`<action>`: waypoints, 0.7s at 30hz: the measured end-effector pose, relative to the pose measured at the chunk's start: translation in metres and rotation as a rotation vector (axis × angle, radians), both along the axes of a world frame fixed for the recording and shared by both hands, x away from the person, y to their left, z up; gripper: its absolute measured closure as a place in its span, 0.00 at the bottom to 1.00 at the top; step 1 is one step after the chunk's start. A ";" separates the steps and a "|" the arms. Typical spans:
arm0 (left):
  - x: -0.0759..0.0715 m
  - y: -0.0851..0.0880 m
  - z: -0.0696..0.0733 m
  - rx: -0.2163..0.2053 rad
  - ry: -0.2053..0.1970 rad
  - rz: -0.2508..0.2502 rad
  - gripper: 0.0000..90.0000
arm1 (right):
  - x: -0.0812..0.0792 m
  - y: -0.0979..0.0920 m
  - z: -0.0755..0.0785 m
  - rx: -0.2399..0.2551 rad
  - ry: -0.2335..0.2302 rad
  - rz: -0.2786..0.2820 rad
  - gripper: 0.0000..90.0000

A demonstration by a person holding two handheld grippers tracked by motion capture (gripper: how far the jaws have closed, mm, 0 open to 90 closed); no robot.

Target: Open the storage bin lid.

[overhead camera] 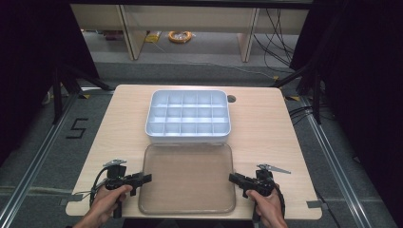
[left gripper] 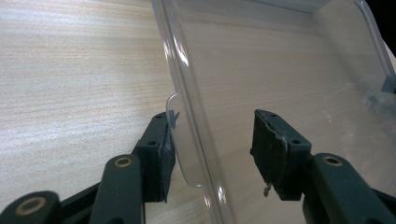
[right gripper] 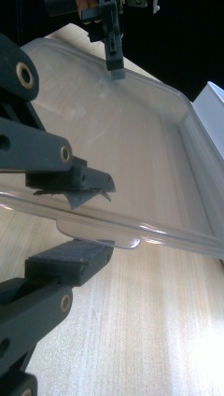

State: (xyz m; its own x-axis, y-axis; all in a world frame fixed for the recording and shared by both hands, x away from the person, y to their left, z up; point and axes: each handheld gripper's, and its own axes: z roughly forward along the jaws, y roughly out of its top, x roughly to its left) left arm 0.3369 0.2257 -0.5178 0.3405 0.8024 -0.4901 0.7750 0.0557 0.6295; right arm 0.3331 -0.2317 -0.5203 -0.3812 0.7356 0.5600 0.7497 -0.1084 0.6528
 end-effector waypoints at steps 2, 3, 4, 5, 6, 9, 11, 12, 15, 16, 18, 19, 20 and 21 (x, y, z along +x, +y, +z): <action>0.001 0.000 0.000 0.003 0.009 -0.013 0.54 | 0.000 0.001 0.000 0.001 0.013 -0.001 0.73; 0.001 0.000 0.000 0.006 0.008 -0.014 0.54 | 0.000 0.001 0.000 0.001 0.013 -0.001 0.73; 0.001 0.000 0.000 0.007 0.006 -0.013 0.54 | 0.001 0.001 0.000 -0.004 0.012 0.000 0.73; 0.001 0.000 0.000 0.013 0.005 -0.014 0.54 | 0.000 0.001 0.001 0.003 0.019 0.000 0.72; 0.001 -0.001 0.000 0.018 -0.001 -0.006 0.53 | 0.001 0.001 -0.001 -0.016 0.009 0.006 0.72; 0.001 -0.002 0.000 0.030 -0.005 -0.014 0.53 | 0.001 0.001 0.000 -0.014 0.011 0.005 0.72; 0.000 -0.003 0.000 0.045 -0.018 -0.017 0.53 | 0.002 0.002 -0.002 -0.028 0.004 0.004 0.71; 0.000 -0.003 0.001 0.053 -0.021 -0.015 0.52 | 0.002 0.002 -0.002 -0.040 0.002 0.004 0.71; 0.000 -0.003 0.001 0.089 -0.030 -0.028 0.52 | 0.003 0.003 -0.002 -0.052 0.009 0.003 0.69; 0.000 -0.005 0.001 0.091 -0.041 -0.022 0.52 | 0.002 0.004 -0.001 -0.057 0.018 0.005 0.68; 0.000 -0.004 0.002 0.125 -0.045 -0.042 0.52 | 0.003 0.005 -0.003 -0.065 0.009 -0.002 0.68; 0.000 -0.007 0.002 0.111 -0.049 -0.019 0.52 | 0.003 0.005 -0.003 -0.075 0.011 0.004 0.67; 0.000 -0.005 0.002 0.131 -0.052 -0.035 0.52 | 0.003 0.005 -0.002 -0.083 0.014 0.011 0.66; -0.001 -0.008 0.001 0.115 -0.058 -0.012 0.52 | 0.003 0.005 -0.001 -0.084 0.014 0.003 0.65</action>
State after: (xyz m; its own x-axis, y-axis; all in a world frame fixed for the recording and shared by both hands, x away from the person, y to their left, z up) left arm 0.3363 0.2177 -0.5166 0.3754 0.8481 -0.3740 0.7372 -0.0286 0.6751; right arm 0.3357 -0.2265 -0.5217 -0.3760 0.7789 0.5019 0.7594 -0.0514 0.6486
